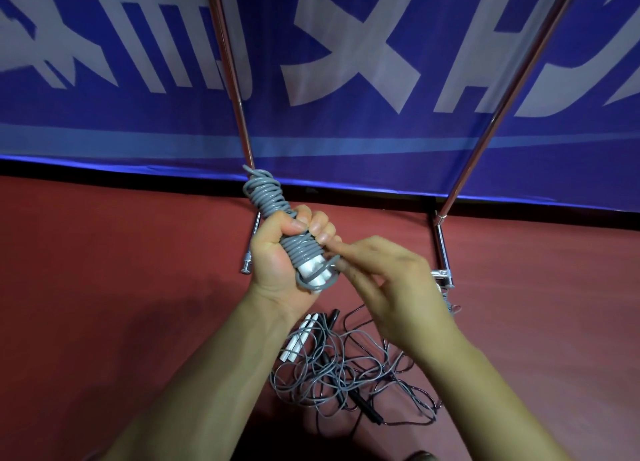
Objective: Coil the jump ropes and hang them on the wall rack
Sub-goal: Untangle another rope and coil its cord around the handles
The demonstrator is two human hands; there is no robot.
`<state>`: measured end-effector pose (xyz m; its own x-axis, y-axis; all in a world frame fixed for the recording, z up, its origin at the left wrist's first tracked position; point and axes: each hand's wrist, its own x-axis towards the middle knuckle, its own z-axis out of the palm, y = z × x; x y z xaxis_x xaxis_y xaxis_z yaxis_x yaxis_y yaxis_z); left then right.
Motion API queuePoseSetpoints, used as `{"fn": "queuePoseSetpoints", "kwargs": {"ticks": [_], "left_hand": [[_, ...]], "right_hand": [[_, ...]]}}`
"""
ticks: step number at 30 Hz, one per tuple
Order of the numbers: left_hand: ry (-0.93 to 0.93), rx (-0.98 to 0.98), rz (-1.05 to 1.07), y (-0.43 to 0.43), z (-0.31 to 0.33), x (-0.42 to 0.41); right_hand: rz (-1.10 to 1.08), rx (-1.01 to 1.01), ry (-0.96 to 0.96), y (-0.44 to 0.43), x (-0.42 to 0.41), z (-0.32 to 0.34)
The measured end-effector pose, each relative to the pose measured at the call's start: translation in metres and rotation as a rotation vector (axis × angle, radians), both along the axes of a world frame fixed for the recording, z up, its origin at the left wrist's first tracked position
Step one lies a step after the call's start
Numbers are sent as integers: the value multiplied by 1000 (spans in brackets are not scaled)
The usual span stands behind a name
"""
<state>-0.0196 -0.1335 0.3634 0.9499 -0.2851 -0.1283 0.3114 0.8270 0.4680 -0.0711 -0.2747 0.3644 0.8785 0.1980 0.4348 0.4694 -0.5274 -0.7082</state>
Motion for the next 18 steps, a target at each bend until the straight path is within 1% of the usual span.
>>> {"fn": "queuePoseSetpoints", "kwargs": {"ticks": [2,3,4,6,8,10,13,18], "left_hand": [[-16,12,-19,-2,1,-2],[-24,10,-34,-3,1,-3],[-31,9,-48,-4,1,-4],[-35,24,-56,-4,1,-5],[-27,43,-38,-2,1,-4],[-16,35,-38,0,1,-4],[-25,43,-70,0,2,-5],[-24,39,-98,0,4,-7]], "right_hand": [[-51,186,88,-4,3,2],[-54,210,111,-5,3,3],[-45,182,91,-4,3,3],[-6,39,-11,-1,1,2],[62,-47,-70,-1,1,0],[98,-37,-67,-3,2,0],[105,46,19,-8,4,3],[107,101,124,-9,2,9]]}}
